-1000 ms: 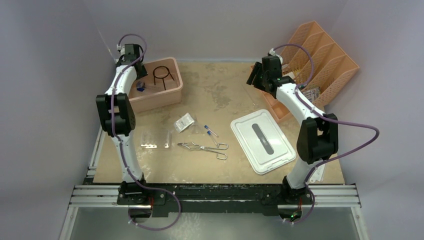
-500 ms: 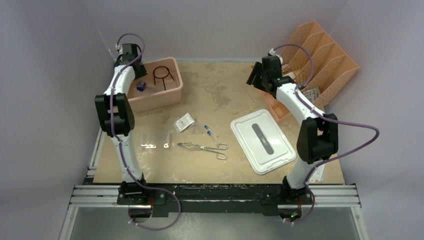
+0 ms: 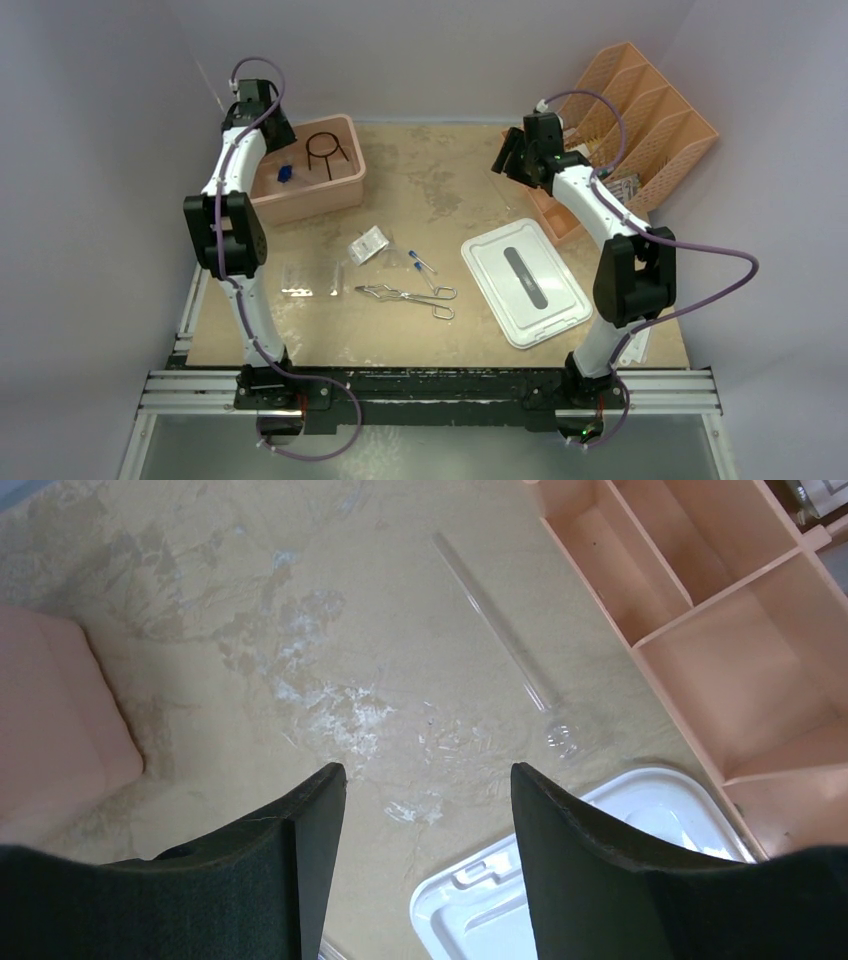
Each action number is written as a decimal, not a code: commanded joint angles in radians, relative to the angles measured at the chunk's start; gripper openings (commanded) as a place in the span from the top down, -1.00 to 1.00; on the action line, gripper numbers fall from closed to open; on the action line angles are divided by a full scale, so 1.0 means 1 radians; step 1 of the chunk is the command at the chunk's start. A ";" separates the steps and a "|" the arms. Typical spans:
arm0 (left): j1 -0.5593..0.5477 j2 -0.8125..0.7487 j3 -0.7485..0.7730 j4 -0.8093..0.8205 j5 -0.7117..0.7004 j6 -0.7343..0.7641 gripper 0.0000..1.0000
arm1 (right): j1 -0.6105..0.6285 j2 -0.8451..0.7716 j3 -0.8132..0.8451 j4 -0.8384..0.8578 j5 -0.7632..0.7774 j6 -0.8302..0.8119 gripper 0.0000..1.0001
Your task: Organize the chemistry lab equipment
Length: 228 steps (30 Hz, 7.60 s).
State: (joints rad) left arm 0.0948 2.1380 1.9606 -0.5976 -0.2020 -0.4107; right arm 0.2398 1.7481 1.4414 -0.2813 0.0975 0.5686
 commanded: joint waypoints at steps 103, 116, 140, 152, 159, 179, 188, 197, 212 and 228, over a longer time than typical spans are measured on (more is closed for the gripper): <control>-0.218 -0.924 -0.729 0.211 0.130 -0.194 -0.49 | 0.330 0.344 0.325 0.104 -0.507 -0.144 -0.29; -0.218 -0.977 -0.962 0.203 0.130 -0.243 -0.19 | 0.420 0.525 0.403 0.106 -0.559 -0.101 -0.19; -0.218 -0.883 -1.019 0.265 0.218 -0.271 -0.15 | 0.416 0.542 0.368 0.237 -0.644 -0.053 1.00; -0.216 -0.859 -1.057 0.350 0.314 -0.336 -0.37 | 0.372 0.367 0.284 0.314 -0.664 -0.040 1.00; -0.216 -0.828 -0.998 0.504 0.628 -0.285 -0.40 | 0.298 0.251 0.211 0.389 -0.871 -0.046 1.00; -0.291 -0.649 -0.736 0.335 1.164 -0.003 0.14 | 0.216 0.167 0.245 0.497 -1.315 0.020 1.00; -0.291 -0.692 -0.764 0.500 1.236 -0.119 0.77 | 0.215 0.196 0.279 0.456 -1.288 -0.007 1.00; -0.288 -0.703 -0.768 0.500 1.163 -0.117 1.00 | 0.185 0.178 0.292 0.405 -1.149 -0.011 0.16; -0.048 -0.728 -0.676 0.283 0.459 -0.180 1.00 | 0.109 0.040 0.184 0.283 -0.751 -0.081 -0.36; -0.030 -0.459 -0.436 -0.006 -0.078 -0.126 1.00 | 0.109 0.057 0.147 0.255 -0.755 -0.087 -0.35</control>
State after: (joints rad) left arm 0.0586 1.6283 1.4769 -0.5011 -0.1360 -0.5457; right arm 0.3470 1.8091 1.5871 -0.0208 -0.6655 0.5037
